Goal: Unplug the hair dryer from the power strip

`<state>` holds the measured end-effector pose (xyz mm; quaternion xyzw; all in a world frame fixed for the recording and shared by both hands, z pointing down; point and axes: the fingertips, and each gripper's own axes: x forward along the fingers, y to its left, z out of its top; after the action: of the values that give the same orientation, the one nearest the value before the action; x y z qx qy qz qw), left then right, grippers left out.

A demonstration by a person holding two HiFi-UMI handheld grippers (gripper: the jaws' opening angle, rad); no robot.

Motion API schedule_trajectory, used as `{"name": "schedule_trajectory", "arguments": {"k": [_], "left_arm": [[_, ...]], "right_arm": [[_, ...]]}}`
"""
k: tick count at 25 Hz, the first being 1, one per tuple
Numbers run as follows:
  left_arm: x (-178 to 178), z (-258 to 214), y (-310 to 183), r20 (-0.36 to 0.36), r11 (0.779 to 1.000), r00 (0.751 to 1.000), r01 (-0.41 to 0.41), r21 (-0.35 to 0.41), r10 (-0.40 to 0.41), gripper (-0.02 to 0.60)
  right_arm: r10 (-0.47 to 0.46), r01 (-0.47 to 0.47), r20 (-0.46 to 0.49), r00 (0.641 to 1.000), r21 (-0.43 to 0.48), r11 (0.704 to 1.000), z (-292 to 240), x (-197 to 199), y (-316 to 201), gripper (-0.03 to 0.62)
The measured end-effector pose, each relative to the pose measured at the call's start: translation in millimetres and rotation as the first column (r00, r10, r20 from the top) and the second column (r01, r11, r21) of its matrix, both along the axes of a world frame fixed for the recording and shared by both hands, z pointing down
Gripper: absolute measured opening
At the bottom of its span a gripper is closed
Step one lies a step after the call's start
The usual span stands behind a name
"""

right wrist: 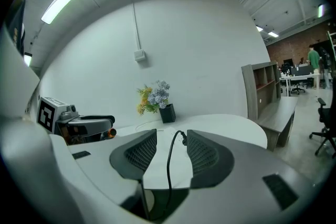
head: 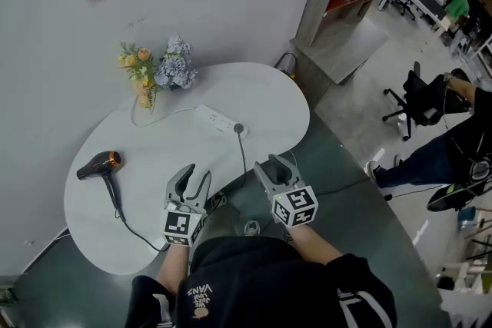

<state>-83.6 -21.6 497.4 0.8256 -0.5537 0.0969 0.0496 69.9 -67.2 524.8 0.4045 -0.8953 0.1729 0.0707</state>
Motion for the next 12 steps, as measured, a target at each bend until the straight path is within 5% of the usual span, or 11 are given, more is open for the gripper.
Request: {"name": "schedule_trajectory", "arguments": {"k": [12], "left_arm": [[-9, 17, -64, 0.038, 0.989, 0.989, -0.141, -0.034, 0.142, 0.161]], "right_arm": [[0.074, -0.074, -0.023, 0.997, -0.017, 0.997, 19, -25, -57, 0.166]]}}
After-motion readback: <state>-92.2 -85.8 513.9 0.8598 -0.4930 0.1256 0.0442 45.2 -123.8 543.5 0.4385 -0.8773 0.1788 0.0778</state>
